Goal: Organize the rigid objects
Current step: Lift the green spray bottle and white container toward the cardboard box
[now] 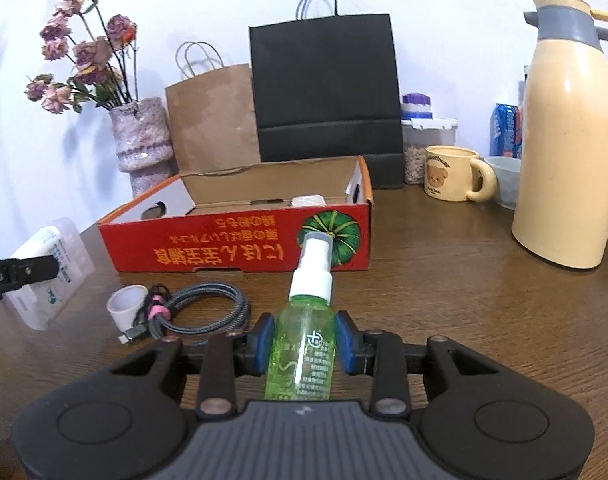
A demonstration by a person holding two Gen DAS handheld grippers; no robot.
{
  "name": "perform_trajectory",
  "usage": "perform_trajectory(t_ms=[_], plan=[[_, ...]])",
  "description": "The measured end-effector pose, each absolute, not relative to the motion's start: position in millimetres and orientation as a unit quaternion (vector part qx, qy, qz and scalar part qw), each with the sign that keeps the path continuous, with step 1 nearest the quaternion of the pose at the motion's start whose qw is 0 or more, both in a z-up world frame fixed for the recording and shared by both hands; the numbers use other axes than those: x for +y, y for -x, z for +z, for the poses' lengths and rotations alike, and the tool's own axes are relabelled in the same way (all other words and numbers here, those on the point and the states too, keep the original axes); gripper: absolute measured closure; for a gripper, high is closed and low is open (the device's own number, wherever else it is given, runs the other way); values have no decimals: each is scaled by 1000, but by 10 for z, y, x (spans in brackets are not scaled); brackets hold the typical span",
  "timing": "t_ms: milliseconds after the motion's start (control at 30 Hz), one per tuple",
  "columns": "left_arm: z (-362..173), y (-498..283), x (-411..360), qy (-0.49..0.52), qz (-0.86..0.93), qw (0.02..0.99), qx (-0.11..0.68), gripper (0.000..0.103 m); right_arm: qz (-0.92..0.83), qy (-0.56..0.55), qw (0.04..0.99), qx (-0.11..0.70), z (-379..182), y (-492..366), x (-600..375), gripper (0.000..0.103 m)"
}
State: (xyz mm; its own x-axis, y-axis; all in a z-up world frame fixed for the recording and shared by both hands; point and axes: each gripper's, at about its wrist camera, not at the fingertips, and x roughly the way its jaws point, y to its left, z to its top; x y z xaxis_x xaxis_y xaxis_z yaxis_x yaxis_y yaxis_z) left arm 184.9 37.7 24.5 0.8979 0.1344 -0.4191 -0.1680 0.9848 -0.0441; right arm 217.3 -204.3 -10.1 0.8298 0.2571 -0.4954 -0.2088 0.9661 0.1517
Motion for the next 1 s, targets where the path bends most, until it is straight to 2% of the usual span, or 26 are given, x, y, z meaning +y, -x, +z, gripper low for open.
perform_trajectory(t_ms=[1000], plan=[[525,-1934,401,53,48,977,201,62,156,-47,960,229,341,-2282,-1689,73]])
